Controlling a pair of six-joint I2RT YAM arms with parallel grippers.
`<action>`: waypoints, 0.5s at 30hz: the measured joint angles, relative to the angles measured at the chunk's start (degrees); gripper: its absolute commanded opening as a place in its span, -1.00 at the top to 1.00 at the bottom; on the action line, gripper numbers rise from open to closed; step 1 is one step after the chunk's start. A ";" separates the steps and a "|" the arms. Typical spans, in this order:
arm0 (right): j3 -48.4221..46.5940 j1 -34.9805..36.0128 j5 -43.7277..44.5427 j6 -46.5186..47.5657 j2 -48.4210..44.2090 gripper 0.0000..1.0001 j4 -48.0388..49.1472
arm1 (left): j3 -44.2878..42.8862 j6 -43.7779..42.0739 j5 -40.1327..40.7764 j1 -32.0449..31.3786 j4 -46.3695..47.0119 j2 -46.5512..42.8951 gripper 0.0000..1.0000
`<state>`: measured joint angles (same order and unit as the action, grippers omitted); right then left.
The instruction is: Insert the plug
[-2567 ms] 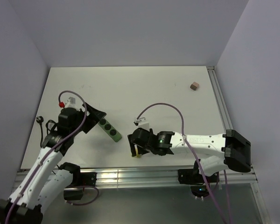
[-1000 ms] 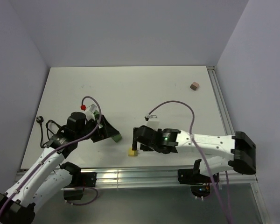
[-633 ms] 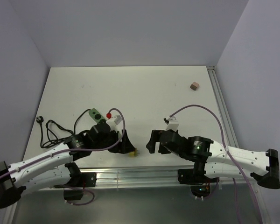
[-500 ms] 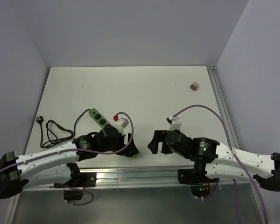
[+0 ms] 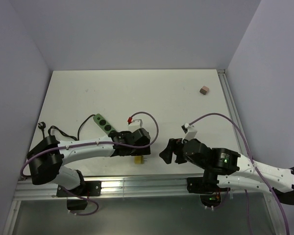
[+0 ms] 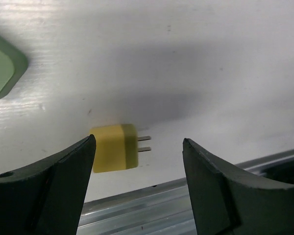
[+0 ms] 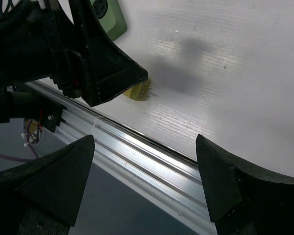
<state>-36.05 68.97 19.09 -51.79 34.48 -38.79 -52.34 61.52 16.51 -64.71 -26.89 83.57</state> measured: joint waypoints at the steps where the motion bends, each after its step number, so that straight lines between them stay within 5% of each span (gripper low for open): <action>1: 0.00 0.00 0.13 0.11 -0.22 -0.81 -0.13 | 0.13 1.40 0.35 0.00 -0.79 0.33 -0.48; 15: 0.52 0.00 -0.39 0.46 1.79 -0.80 0.59 | 7.26 8.33 0.42 -0.22 -0.17 -2.10 -0.42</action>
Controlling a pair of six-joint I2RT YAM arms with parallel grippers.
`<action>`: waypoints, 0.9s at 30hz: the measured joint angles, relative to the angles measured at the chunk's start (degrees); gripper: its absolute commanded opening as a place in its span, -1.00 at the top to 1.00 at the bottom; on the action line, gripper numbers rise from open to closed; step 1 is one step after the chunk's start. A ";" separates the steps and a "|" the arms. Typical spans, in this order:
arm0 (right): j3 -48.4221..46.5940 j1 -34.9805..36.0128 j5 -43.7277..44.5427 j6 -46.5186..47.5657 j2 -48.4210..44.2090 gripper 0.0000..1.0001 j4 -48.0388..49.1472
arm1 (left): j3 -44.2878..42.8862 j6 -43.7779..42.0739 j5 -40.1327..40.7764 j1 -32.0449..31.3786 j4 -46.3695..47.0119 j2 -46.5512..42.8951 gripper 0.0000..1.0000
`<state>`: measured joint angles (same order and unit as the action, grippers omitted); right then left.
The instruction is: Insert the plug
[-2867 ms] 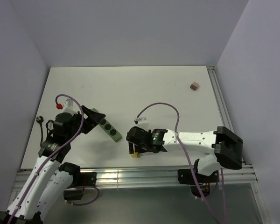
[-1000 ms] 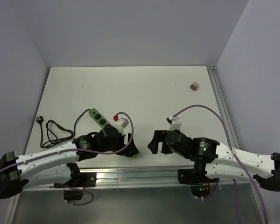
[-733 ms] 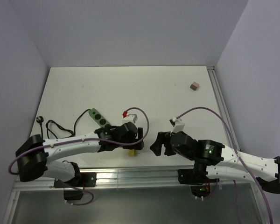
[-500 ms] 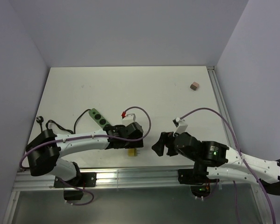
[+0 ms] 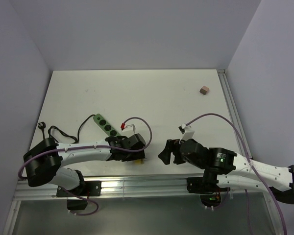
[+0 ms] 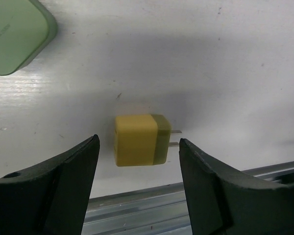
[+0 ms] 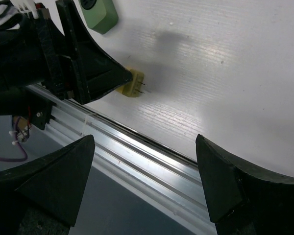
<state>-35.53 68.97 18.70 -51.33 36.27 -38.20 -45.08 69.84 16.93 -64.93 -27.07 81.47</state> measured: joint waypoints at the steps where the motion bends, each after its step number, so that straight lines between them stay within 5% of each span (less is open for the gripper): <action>1: 0.24 0.00 -0.13 -0.04 0.26 -0.80 0.13 | 0.00 -0.04 -0.11 -0.07 0.42 0.07 -0.41; 18: 3.10 0.00 -0.94 -2.40 -0.57 -0.79 1.33 | 0.55 -0.90 -2.14 -0.22 3.74 3.34 0.10; 21: 3.23 0.00 -1.01 -2.56 -0.46 -0.80 1.55 | 0.44 -1.22 -2.21 -0.26 4.09 3.52 0.38; 24: 3.74 0.00 -1.27 -2.58 0.02 -0.79 2.21 | 0.46 -1.22 -2.25 -0.26 4.13 3.45 0.99; 27: 4.20 0.00 -1.57 -2.45 1.40 -0.73 3.28 | 0.46 -1.09 -2.54 -0.26 4.07 3.26 0.99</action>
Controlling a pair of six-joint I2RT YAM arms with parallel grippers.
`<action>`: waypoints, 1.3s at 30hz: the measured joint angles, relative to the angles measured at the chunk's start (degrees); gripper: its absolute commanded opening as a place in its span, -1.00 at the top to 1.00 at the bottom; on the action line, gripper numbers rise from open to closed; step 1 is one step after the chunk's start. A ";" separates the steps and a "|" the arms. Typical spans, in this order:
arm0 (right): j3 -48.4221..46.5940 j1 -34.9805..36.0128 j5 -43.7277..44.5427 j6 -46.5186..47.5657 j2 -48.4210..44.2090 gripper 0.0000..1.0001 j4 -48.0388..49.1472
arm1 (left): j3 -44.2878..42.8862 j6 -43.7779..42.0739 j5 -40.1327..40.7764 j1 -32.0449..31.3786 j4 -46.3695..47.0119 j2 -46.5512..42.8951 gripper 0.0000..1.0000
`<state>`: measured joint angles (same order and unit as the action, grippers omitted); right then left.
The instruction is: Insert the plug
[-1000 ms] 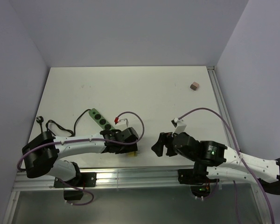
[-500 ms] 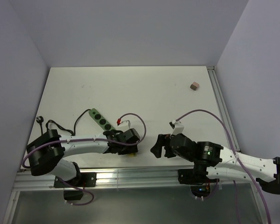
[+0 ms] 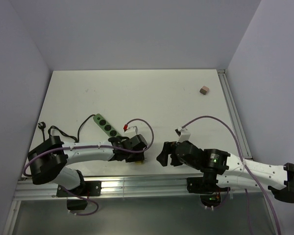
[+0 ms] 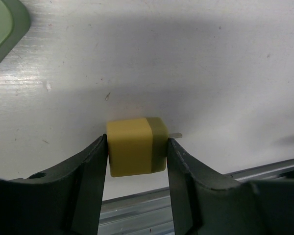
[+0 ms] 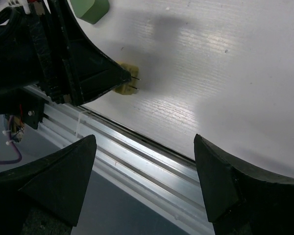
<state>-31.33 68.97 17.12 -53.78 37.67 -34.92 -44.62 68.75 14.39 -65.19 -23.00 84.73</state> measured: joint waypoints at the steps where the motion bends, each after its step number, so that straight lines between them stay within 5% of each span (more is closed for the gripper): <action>1: 0.28 0.00 -0.07 0.17 0.31 -0.71 0.81 | 0.00 0.17 -0.22 0.00 -0.17 -0.24 0.99; 9: 5.66 0.00 -0.94 3.02 -1.09 -0.30 11.58 | -7.28 5.73 -0.35 -0.04 -5.57 -4.63 0.99; 20: 8.00 0.00 2.95 4.98 -1.62 -0.31 26.53 | -11.69 13.27 0.63 -0.04 -4.20 -12.07 0.99; 32: 8.04 0.00 8.46 5.53 -1.27 -0.13 32.30 | -10.56 18.43 1.68 -0.04 -1.25 -13.60 0.99; 37: 7.61 0.00 8.79 4.59 0.90 0.27 33.40 | -9.84 18.91 1.90 -0.04 0.46 -14.01 0.99; 39: 7.43 -0.02 9.22 3.72 1.22 0.82 33.38 | -9.31 18.93 2.25 0.02 1.62 -14.03 0.99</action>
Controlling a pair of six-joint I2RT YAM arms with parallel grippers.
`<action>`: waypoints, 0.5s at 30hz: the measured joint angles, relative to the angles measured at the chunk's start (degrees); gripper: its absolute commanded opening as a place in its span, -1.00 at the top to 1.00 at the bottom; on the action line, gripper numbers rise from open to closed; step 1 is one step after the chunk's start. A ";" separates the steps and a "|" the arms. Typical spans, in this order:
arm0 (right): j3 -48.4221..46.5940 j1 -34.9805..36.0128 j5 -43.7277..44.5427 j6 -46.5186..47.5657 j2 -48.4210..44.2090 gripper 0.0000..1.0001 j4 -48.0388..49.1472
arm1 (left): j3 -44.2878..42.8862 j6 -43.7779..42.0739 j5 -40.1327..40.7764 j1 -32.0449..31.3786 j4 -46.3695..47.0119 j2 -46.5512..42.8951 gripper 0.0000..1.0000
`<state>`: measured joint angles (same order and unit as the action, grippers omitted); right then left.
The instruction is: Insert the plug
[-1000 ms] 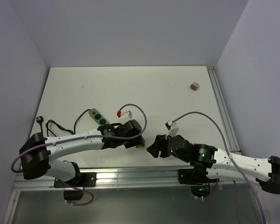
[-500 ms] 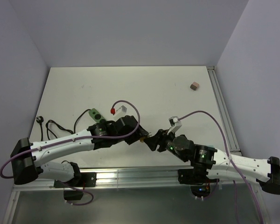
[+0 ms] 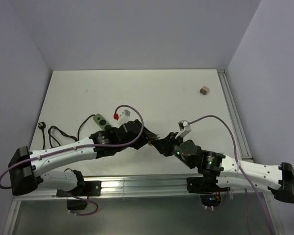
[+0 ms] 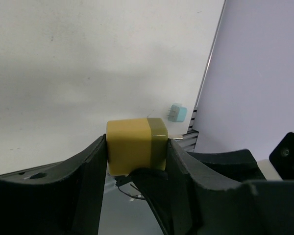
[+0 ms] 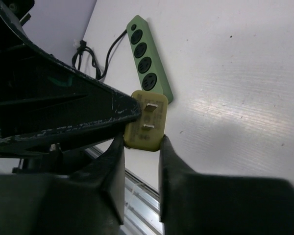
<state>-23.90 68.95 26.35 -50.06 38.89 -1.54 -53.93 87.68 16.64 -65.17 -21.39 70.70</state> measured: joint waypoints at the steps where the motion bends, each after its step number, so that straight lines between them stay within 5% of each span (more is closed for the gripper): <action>1: -0.02 -0.11 0.24 -0.28 0.07 1.00 -0.02 | 0.44 -0.11 0.22 0.13 0.92 -0.07 0.99; 4: -0.09 -0.24 1.01 -1.03 0.22 1.00 -0.26 | 1.77 -0.20 0.17 0.33 3.45 -0.15 0.33; 6: -0.02 -0.24 1.16 -0.90 -0.07 1.00 -0.26 | 2.21 -1.01 0.22 0.33 4.31 -0.46 -0.43; 8: 0.17 -0.22 1.18 -0.33 -1.20 1.00 -0.13 | 2.34 -2.56 0.04 0.26 4.55 -1.55 -0.95; 15: 2.91 -0.22 1.68 2.01 -9.60 1.00 -1.99 | 6.58 -9.99 3.93 -0.17 4.66 -15.32 -0.99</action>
<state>-20.99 68.73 28.03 -48.05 29.30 -3.53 -47.35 77.69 20.58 -65.34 -16.73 55.37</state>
